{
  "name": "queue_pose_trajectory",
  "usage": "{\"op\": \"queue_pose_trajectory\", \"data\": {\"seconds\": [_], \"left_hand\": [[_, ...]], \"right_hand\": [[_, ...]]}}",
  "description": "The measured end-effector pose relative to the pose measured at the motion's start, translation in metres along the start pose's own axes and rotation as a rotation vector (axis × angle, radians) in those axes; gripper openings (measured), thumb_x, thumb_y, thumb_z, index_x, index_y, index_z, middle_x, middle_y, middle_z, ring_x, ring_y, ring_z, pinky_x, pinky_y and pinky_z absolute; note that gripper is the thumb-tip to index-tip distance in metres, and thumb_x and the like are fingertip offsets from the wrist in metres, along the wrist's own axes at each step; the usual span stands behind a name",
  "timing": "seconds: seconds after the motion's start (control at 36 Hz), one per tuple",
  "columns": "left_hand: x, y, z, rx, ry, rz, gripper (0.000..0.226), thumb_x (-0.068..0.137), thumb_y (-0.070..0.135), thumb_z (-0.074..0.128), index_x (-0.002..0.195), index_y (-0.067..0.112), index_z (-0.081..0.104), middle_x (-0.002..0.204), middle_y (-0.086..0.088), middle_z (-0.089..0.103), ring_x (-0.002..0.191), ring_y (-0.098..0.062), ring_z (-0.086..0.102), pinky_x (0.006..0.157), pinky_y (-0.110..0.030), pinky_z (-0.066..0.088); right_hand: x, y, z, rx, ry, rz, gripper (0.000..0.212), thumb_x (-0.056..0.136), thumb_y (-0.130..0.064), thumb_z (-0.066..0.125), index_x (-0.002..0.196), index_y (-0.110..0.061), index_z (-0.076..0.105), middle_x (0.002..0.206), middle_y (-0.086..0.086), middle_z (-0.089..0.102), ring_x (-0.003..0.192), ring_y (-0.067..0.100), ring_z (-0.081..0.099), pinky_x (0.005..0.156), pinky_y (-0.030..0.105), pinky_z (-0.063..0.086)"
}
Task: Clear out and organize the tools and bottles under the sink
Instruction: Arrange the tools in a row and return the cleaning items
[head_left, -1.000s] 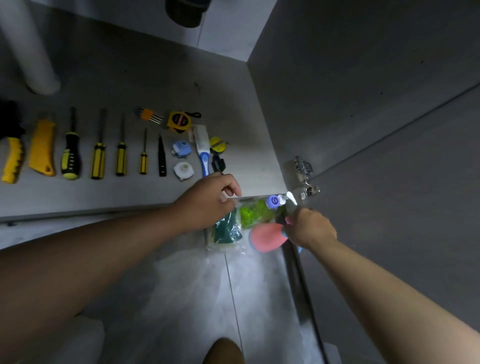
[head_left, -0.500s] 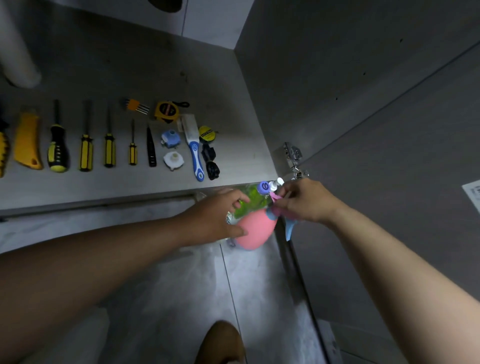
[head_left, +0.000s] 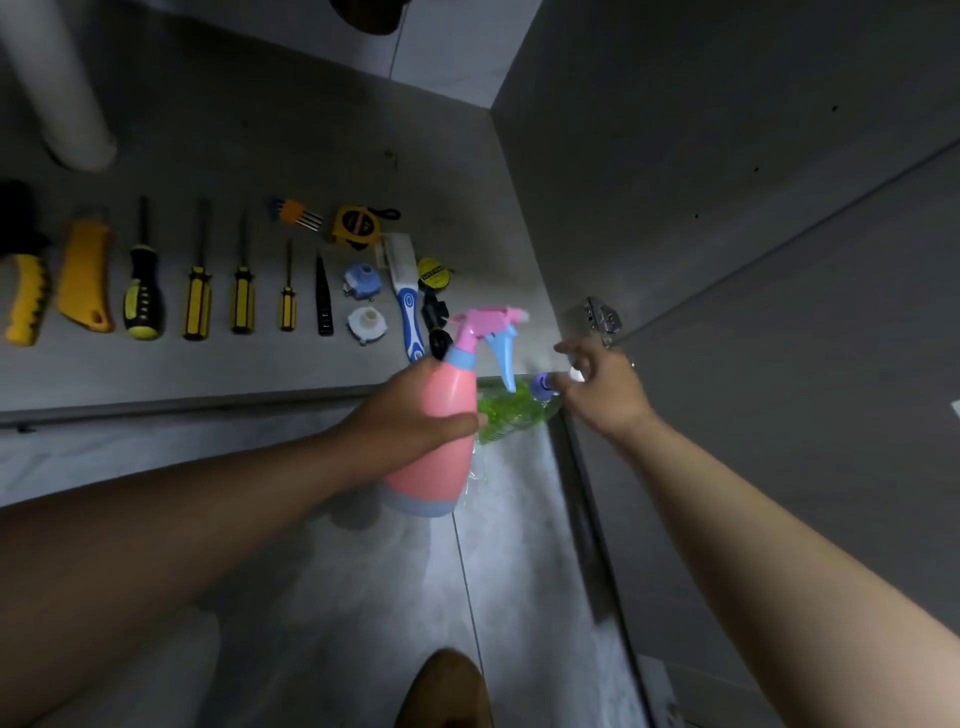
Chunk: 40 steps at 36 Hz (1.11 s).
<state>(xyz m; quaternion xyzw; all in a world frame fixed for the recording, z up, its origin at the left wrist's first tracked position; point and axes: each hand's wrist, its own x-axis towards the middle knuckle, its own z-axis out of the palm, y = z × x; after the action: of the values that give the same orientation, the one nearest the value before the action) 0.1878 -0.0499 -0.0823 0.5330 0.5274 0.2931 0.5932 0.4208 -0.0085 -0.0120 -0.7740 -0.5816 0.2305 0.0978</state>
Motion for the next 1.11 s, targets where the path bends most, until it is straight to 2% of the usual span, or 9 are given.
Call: {"op": "queue_pose_trajectory", "data": {"seconds": [0.06, 0.14, 0.22, 0.31, 0.53, 0.72, 0.83, 0.94, 1.11], "left_hand": [[0.0, -0.001, -0.007, -0.09, 0.051, -0.017, 0.045, 0.073, 0.049, 0.083, 0.11, 0.038, 0.059, 0.094, 0.013, 0.072, 0.078, -0.006, 0.071, 0.068, -0.033, 0.06], [-0.001, 0.001, -0.017, -0.179, 0.11, -0.024, 0.049, 0.07, 0.055, 0.081, 0.111, 0.04, 0.058, 0.096, 0.014, 0.071, 0.08, -0.006, 0.071, 0.067, -0.031, 0.058], [-0.001, 0.004, -0.025, -0.213, 0.157, -0.027, 0.057, 0.066, 0.062, 0.077, 0.113, 0.039, 0.056, 0.104, 0.012, 0.067, 0.09, -0.012, 0.069, 0.073, -0.038, 0.059], [0.0, 0.008, -0.033, -0.249, 0.195, -0.021, 0.05, 0.066, 0.062, 0.077, 0.108, 0.045, 0.056, 0.101, 0.017, 0.067, 0.087, -0.007, 0.069, 0.065, -0.03, 0.054], [0.005, 0.017, -0.048, -0.301, 0.295, 0.041, 0.044, 0.078, 0.046, 0.082, 0.114, 0.043, 0.058, 0.096, 0.024, 0.068, 0.078, 0.001, 0.068, 0.068, -0.031, 0.055], [0.004, 0.016, -0.06, -0.367, 0.289, 0.075, 0.044, 0.069, 0.049, 0.081, 0.109, 0.047, 0.063, 0.102, 0.021, 0.071, 0.086, -0.003, 0.071, 0.071, -0.034, 0.058], [0.007, 0.011, -0.069, -0.365, 0.322, 0.082, 0.061, 0.06, 0.057, 0.079, 0.116, 0.039, 0.063, 0.102, 0.017, 0.072, 0.088, -0.005, 0.07, 0.07, -0.032, 0.058], [0.011, 0.005, -0.077, -0.391, 0.342, 0.078, 0.055, 0.066, 0.049, 0.083, 0.116, 0.035, 0.065, 0.101, 0.018, 0.074, 0.087, -0.003, 0.072, 0.065, -0.024, 0.056], [0.017, 0.0, -0.079, -0.393, 0.347, 0.047, 0.066, 0.056, 0.058, 0.083, 0.115, 0.034, 0.064, 0.103, 0.012, 0.074, 0.091, -0.009, 0.073, 0.074, -0.037, 0.061]], "right_hand": [[0.001, 0.008, 0.014, -0.115, -0.047, -0.064, 0.044, 0.085, -0.02, 0.074, 0.127, -0.02, 0.065, 0.116, 0.018, 0.058, 0.104, 0.028, 0.06, 0.096, 0.028, 0.046], [0.0, 0.013, 0.03, -0.203, -0.037, -0.162, 0.031, 0.086, -0.016, 0.072, 0.116, -0.017, 0.069, 0.109, 0.015, 0.06, 0.1, 0.03, 0.061, 0.083, 0.019, 0.038], [0.0, 0.009, 0.033, -0.251, -0.022, -0.202, 0.016, 0.086, -0.011, 0.067, 0.101, -0.017, 0.071, 0.102, 0.013, 0.06, 0.088, 0.03, 0.063, 0.075, 0.022, 0.039], [0.001, -0.002, 0.022, -0.245, -0.016, -0.184, 0.013, 0.081, -0.012, 0.068, 0.091, -0.02, 0.07, 0.095, 0.012, 0.062, 0.084, 0.026, 0.062, 0.072, 0.021, 0.039], [0.027, -0.059, -0.049, -0.114, 0.29, -0.277, 0.006, 0.079, -0.024, 0.07, 0.084, -0.021, 0.069, 0.072, -0.01, 0.064, 0.073, 0.01, 0.06, 0.064, 0.013, 0.036], [0.079, -0.084, -0.064, -0.315, 0.292, -0.305, 0.029, 0.086, -0.017, 0.058, 0.108, -0.02, 0.076, 0.107, 0.013, 0.074, 0.107, 0.032, 0.067, 0.091, 0.032, 0.051], [0.109, -0.088, -0.055, -0.339, 0.306, -0.299, 0.029, 0.087, -0.011, 0.054, 0.106, -0.016, 0.076, 0.108, 0.02, 0.071, 0.107, 0.037, 0.065, 0.091, 0.034, 0.05], [0.136, -0.09, -0.053, -0.359, 0.314, -0.235, 0.031, 0.092, -0.01, 0.051, 0.113, -0.013, 0.073, 0.12, 0.023, 0.065, 0.112, 0.04, 0.062, 0.099, 0.037, 0.049], [0.152, -0.092, -0.053, -0.357, 0.342, -0.17, 0.034, 0.091, -0.009, 0.051, 0.12, -0.012, 0.07, 0.125, 0.025, 0.059, 0.114, 0.043, 0.06, 0.1, 0.037, 0.048]]}}
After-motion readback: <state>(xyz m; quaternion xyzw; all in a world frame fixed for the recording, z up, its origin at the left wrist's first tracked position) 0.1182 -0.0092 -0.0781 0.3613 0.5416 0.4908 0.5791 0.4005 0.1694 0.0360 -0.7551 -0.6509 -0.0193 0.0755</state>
